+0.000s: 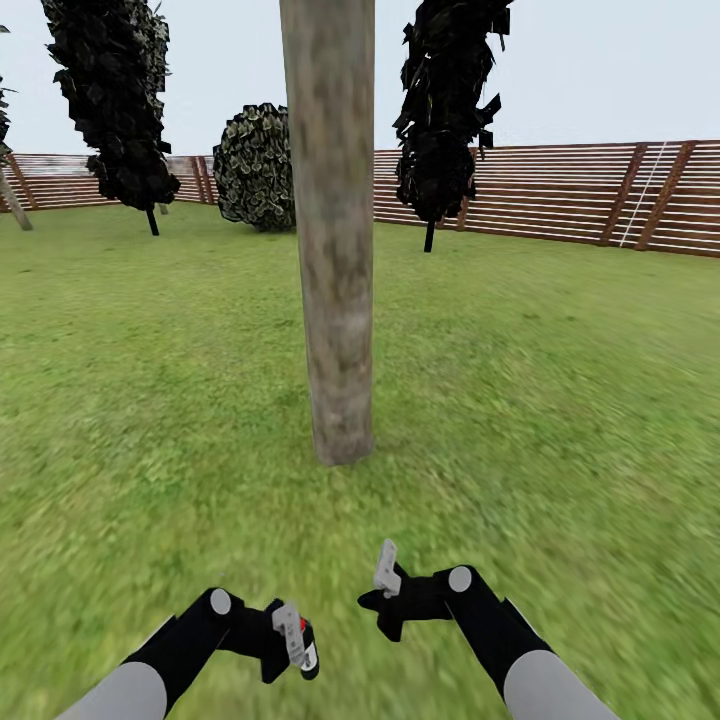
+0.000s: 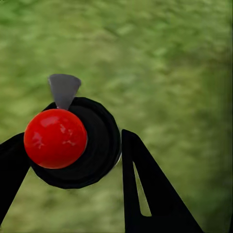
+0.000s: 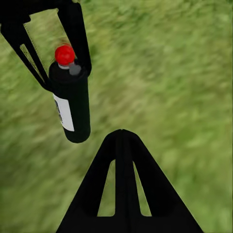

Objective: In the garden, pick up the pesticide atomizer on the floor and spray pesticide onto both trees until each tree trunk is fully covered.

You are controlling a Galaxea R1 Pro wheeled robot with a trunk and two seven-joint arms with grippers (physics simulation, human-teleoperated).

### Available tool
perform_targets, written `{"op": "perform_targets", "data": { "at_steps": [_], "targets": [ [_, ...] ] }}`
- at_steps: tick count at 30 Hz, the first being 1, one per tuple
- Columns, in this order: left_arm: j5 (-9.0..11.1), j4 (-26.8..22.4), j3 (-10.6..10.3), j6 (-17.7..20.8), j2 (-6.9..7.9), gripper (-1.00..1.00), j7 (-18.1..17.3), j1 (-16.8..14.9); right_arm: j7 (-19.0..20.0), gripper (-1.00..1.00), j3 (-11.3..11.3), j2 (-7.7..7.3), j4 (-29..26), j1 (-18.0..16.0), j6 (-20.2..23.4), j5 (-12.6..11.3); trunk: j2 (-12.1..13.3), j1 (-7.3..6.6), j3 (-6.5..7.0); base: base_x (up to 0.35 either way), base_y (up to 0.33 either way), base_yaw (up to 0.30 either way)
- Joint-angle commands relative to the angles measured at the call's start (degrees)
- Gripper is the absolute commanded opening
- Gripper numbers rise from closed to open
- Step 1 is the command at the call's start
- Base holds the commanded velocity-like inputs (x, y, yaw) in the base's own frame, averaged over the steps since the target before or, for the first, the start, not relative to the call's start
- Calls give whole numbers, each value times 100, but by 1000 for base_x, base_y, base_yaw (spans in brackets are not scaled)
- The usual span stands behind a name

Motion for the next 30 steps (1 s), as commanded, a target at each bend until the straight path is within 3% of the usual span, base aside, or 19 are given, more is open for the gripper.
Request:
{"op": "perform_targets", "data": {
  "at_steps": [1,17,30],
  "targets": [
    [-82,-11,-14,-42,-28,-100,-3,-2,8,-100,-7,14,-7,-2,-49,60,-2,-1,-5,0,0,0],
    [-131,-218,-13,-34,-229,-100,-4,-16,12,-100,1,50,1,-2,-49,53,-2,-1,-5,0,0,0],
    [-120,-416,-4,-15,-305,-100,39,-14,12,-100,1,121,1,-2,-49,53,-2,-1,-5,0,0,0]
  ]
}}
